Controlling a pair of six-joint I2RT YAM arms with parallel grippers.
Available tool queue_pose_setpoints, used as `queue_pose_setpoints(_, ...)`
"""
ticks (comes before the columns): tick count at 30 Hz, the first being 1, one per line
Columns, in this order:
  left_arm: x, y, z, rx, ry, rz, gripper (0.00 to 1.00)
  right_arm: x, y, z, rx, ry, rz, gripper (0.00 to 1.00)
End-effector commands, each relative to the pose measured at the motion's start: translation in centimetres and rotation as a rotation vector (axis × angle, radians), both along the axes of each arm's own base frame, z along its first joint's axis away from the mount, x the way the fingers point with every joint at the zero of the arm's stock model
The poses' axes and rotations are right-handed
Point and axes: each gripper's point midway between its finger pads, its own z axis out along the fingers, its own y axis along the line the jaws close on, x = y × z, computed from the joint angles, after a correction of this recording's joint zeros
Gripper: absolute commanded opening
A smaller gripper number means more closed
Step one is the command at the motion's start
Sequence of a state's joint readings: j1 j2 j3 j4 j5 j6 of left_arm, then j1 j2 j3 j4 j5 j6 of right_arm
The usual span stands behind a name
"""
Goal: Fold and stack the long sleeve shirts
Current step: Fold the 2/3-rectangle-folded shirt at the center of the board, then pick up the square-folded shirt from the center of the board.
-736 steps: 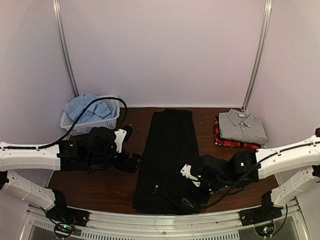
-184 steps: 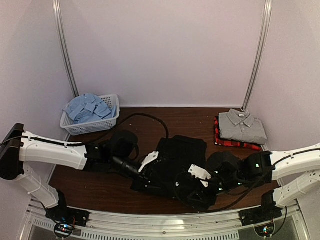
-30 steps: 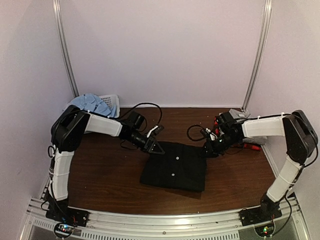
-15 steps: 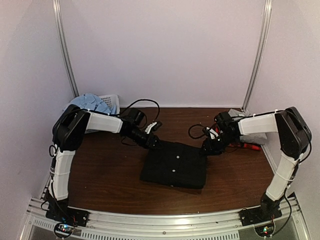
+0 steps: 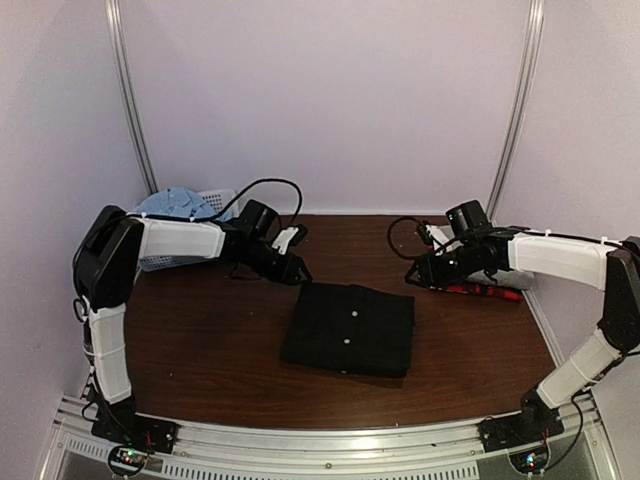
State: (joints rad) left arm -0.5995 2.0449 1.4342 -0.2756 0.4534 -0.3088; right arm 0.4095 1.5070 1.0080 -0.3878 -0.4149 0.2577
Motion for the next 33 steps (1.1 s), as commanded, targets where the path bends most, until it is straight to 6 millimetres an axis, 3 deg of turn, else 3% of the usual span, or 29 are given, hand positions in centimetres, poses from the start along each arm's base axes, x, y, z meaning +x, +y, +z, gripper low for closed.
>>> queue_pose_setpoints(1, -2.6, -1.1, 3.5, -0.133, -0.080, -0.043, 0.43, -2.3, 3.7, 0.0, 0.124, 0.004, 0.082, 0.46)
queue_pose_setpoints(7, -9.8, -3.9, 4.6, -0.280, -0.142, -0.118, 0.43, -2.7, 6.3, -1.5, 0.226, 0.023, 0.140, 0.51)
queue_pose_setpoints(11, -14.0, -6.0, 4.2, -0.322, -0.163, -0.155, 0.43, -1.4, 6.9, -1.8, 0.198, 0.003, 0.163, 0.71)
queue_pose_setpoints(14, -16.0, -7.7, 3.5, -0.326, -0.184, -0.183, 0.43, 0.2, 7.3, -1.7, 0.166, -0.014, 0.176, 0.79)
queue_pose_setpoints(19, -16.9, -9.4, 1.1, -0.247, -0.191, -0.201, 0.42, 2.4, 8.2, -2.4, 0.170, 0.008, 0.202, 0.82)
queue_pose_setpoints(25, -17.4, -9.2, -1.8, -0.160, -0.231, -0.183, 0.41, 4.8, 8.6, -3.8, 0.157, 0.028, 0.263, 0.89)
queue_pose_setpoints(33, -18.1, -10.0, -4.2, -0.065, -0.261, -0.207, 0.41, 5.6, 8.7, -6.8, 0.082, 0.150, 0.440, 0.94)
